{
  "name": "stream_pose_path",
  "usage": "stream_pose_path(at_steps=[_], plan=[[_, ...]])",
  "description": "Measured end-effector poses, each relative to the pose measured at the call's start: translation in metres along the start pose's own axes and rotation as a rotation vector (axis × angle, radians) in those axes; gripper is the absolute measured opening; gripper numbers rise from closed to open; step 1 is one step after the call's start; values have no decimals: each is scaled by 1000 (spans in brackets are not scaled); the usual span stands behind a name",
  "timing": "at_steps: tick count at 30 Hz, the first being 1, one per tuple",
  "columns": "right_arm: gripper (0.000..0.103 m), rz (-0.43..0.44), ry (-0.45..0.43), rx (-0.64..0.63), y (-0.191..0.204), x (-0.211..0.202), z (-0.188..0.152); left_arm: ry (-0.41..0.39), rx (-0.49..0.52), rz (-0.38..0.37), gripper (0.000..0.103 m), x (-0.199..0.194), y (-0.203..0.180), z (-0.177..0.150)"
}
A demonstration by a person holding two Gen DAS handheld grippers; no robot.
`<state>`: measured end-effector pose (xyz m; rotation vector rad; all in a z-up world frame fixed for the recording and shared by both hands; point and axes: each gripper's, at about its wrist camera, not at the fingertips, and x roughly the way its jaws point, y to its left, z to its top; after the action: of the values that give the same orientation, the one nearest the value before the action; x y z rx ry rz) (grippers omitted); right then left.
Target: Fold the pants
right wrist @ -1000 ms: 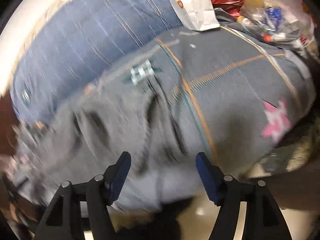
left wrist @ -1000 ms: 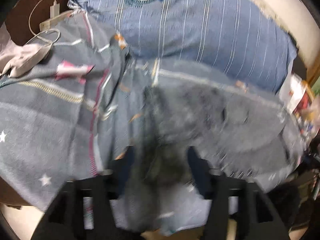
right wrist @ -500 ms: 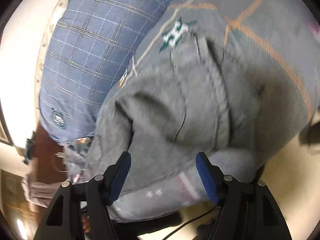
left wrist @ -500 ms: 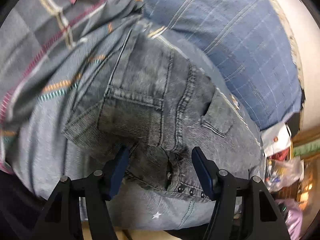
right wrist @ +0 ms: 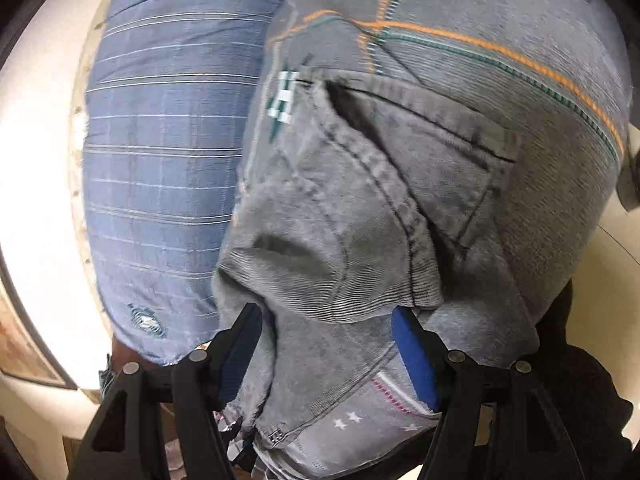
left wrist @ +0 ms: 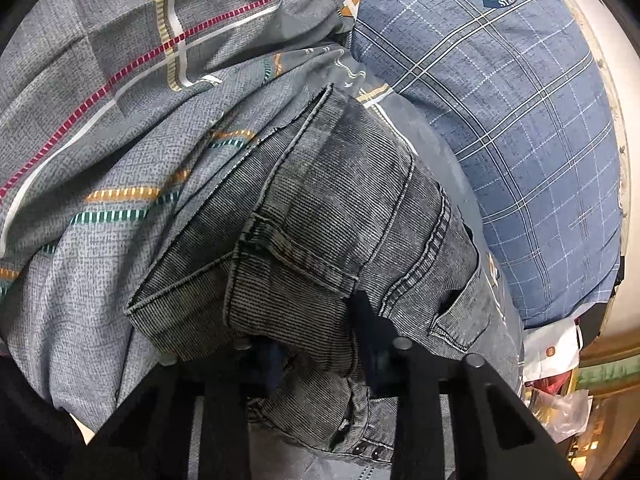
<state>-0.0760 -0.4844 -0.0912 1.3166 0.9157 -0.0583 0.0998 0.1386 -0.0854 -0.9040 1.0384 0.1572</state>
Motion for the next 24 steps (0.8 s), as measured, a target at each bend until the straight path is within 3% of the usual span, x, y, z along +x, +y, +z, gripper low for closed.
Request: stream_pose_path(at_steps=[3,7,8,9,11,12,17,24], plan=[[71,-10,-17,6,-5,-10,-6,-4,15,0,30,-1,0,1],[70,-26,-49,84,-22,-8,12,-4,34,13,25,1,-7,4],[64,-32,-45,84,-21,-6,14,-1,37,12,23,1,-8,5],[41,-65,-44,43,-15,-5,15,0,45,8,19,3,-7,5],[16,-146,-44,-48,-2,-5,14,-1,61,18,17,7,-12,6],[13,-168,-40,-78,3,-7,14,1,67,18,15,6,-13,7],[12,-266,-114,-238,43,-30,26,-3,132,23,11,-1,-22,15],[12,-278,-245,-460,135,-71,60,-65,212,-36,7,-57,-44,46]])
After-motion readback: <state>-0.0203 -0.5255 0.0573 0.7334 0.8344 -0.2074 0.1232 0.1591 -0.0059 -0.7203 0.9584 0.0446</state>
